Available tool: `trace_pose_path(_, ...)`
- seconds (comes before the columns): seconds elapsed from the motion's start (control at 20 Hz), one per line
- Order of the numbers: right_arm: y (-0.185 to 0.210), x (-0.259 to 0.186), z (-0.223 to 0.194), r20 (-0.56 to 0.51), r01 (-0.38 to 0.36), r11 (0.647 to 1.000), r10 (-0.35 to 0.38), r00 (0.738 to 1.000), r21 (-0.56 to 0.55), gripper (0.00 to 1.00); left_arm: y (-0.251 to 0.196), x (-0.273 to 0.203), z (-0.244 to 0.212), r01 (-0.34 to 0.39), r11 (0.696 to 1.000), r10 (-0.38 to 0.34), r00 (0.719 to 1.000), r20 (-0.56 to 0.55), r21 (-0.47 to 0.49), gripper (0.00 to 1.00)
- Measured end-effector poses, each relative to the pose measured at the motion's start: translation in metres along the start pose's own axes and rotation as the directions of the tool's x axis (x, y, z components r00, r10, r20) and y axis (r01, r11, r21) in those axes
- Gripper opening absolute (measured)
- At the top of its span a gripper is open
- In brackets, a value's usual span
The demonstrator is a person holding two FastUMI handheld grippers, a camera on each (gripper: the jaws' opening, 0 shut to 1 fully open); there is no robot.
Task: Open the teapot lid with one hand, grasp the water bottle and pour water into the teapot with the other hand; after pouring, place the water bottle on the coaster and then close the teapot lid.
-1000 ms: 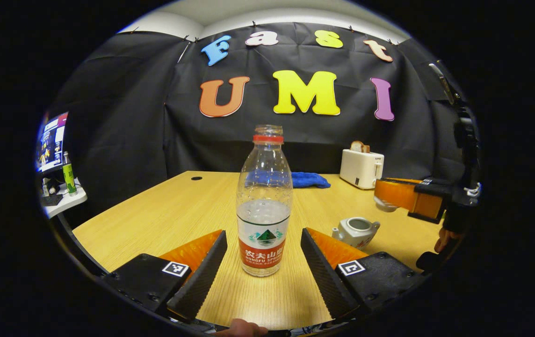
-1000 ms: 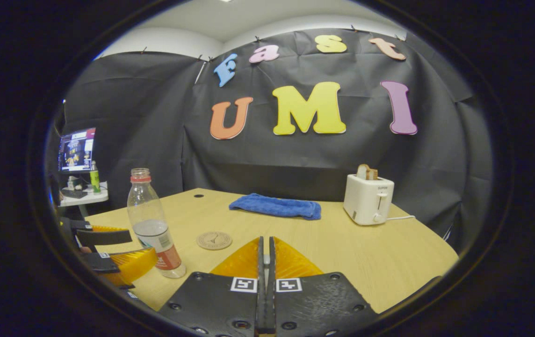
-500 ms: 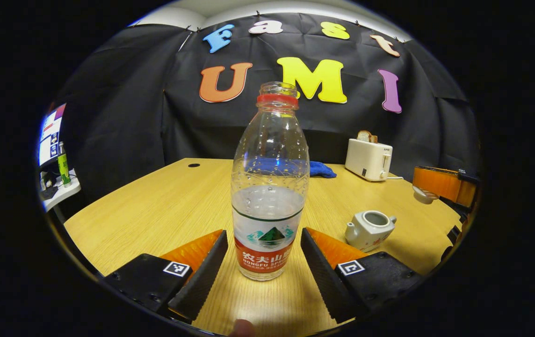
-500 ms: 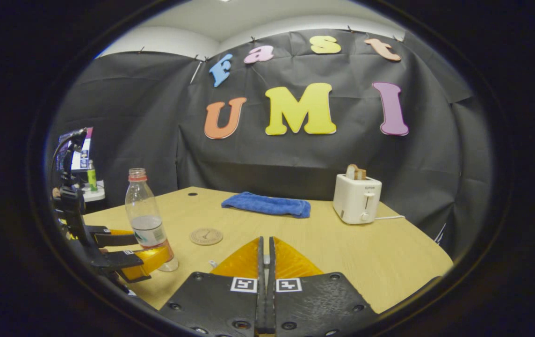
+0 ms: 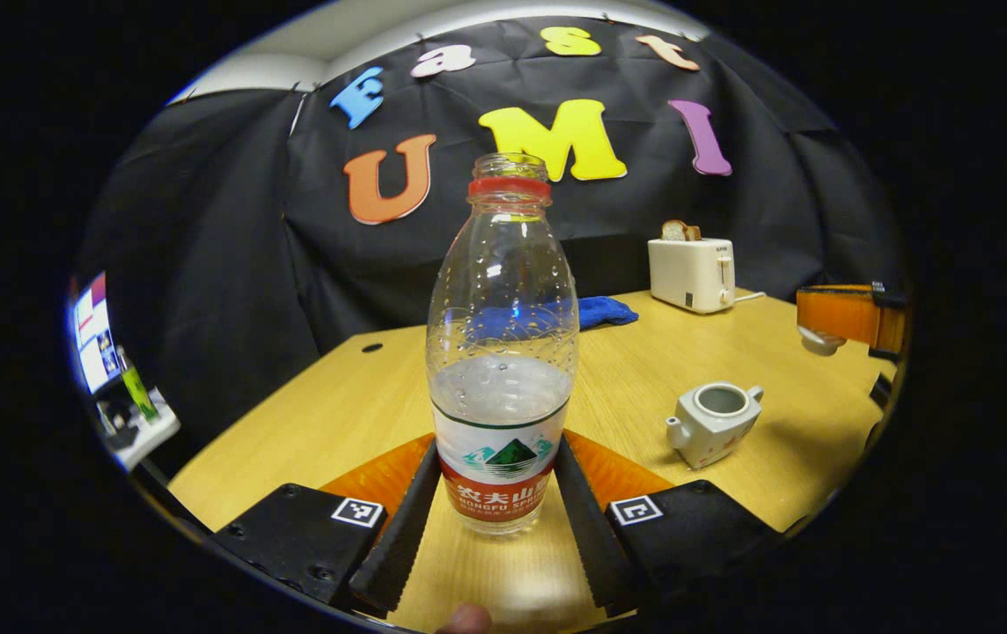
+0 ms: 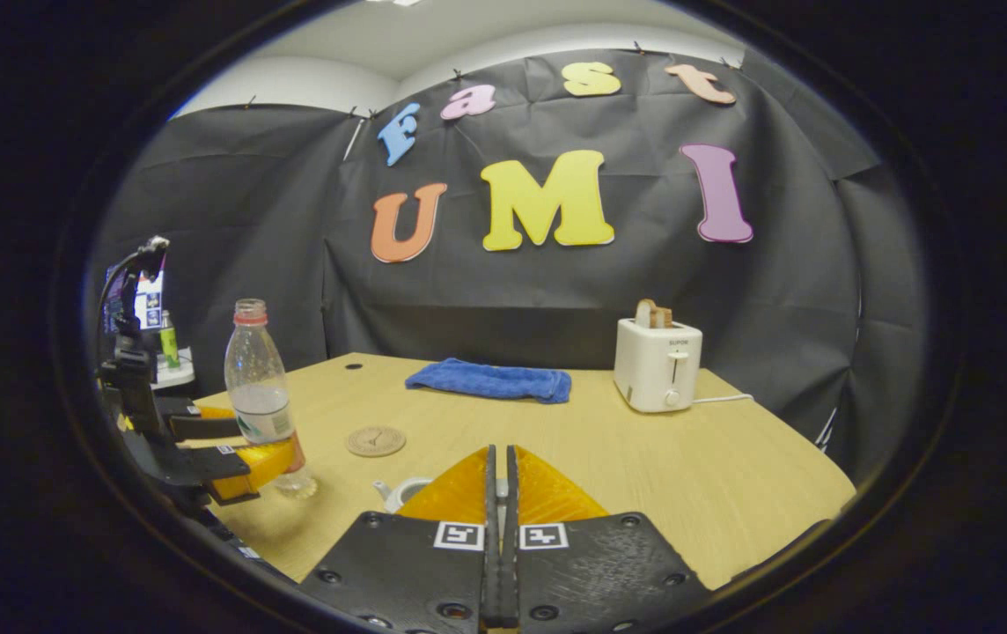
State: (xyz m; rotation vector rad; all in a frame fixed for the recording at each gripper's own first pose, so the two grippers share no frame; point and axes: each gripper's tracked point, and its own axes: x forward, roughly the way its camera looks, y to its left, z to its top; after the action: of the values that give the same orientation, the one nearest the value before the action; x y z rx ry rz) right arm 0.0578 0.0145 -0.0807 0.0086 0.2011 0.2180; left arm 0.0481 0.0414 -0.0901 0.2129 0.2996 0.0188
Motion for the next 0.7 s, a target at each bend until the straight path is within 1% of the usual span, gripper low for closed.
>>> trace_pose_path(0.05, -0.003, -0.001, 0.000, 0.001, 0.002, 1.000, -0.002, 1.000, 0.002, 0.00, 0.005, 0.000, 0.005, -0.018, 0.997, 0.017, 1.000, 0.010, 0.078, 0.78)
trace_pose_path(0.15, -0.007, -0.003, 0.000, 0.003, 0.004, 1.000, -0.004, 1.000, 0.004, 0.00, 0.009, 0.001, 0.010, -0.027, 0.977, 0.027, 1.000, 0.005, 0.213, 0.78)
trace_pose_path(0.25, -0.014, -0.006, 0.001, 0.009, 0.010, 1.000, -0.010, 1.000, 0.012, 0.00, 0.009, 0.003, 0.011, -0.031, 0.954, 0.034, 0.999, -0.005, 0.299, 0.77)
trace_pose_path(0.3, -0.018, -0.006, 0.000, 0.010, 0.014, 1.000, -0.014, 1.000, 0.019, 0.00, 0.008, 0.003, 0.012, -0.031, 0.938, 0.035, 0.999, -0.005, 0.347, 0.78)
trace_pose_path(0.35, -0.021, -0.006, -0.002, 0.008, 0.015, 1.000, -0.016, 1.000, 0.022, 0.00, 0.008, 0.000, 0.015, -0.033, 0.914, 0.036, 0.999, 0.000, 0.404, 0.78)
trace_pose_path(0.45, -0.029, -0.008, -0.005, 0.003, 0.022, 1.000, -0.022, 1.000, 0.022, 0.00, 0.011, 0.001, 0.018, -0.056, 0.849, 0.056, 0.998, 0.017, 0.525, 0.77)
trace_pose_path(0.55, -0.035, -0.011, -0.006, 0.002, 0.025, 0.999, -0.026, 1.000, 0.029, 0.00, 0.013, 0.002, 0.015, -0.066, 0.780, 0.069, 0.997, 0.020, 0.622, 0.76)
trace_pose_path(0.6, -0.038, -0.013, -0.007, 0.004, 0.027, 0.999, -0.028, 1.000, 0.034, 0.00, 0.013, 0.003, 0.014, -0.073, 0.739, 0.078, 0.997, 0.023, 0.670, 0.77)
trace_pose_path(0.7, -0.045, -0.014, -0.006, 0.007, 0.034, 0.998, -0.034, 0.999, 0.044, 0.00, 0.017, 0.011, 0.020, -0.093, 0.644, 0.092, 0.995, 0.044, 0.760, 0.76)
